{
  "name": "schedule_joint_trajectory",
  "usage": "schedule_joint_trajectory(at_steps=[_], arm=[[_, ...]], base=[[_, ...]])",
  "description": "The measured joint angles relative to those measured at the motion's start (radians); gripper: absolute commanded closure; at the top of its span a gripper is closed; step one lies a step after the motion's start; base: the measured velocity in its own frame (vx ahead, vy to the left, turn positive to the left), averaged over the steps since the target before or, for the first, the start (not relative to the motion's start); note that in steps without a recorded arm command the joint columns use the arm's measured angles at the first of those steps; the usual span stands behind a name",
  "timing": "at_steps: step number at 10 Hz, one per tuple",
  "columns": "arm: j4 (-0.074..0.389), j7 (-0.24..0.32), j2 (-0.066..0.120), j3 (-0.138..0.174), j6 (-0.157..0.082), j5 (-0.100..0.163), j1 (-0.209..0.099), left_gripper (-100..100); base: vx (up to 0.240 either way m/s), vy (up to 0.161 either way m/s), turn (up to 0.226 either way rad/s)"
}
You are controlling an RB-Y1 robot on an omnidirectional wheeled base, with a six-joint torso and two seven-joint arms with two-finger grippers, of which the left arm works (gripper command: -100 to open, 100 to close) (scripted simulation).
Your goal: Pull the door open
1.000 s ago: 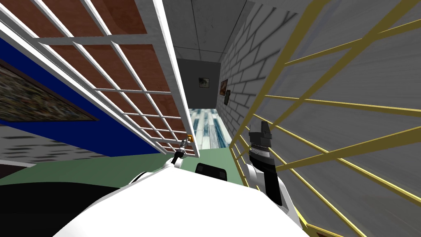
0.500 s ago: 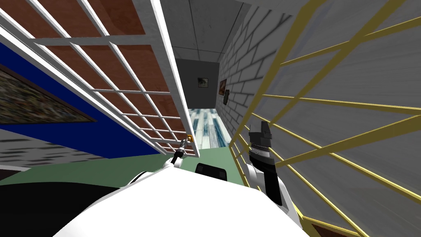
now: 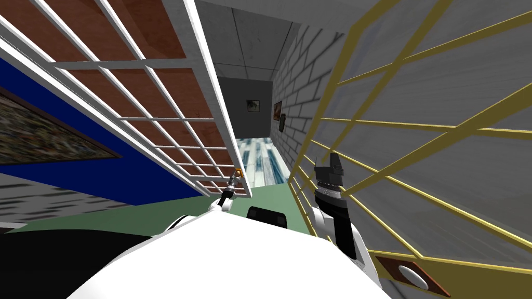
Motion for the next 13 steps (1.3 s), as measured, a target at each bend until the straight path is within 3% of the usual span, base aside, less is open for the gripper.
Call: schedule_joint_trajectory(at_steps=[13], arm=[[-0.011, 0.329, -0.032, -0.038, 0.028, 0.111, -0.023, -100]], base=[[-0.060, 0.015, -0.039]])
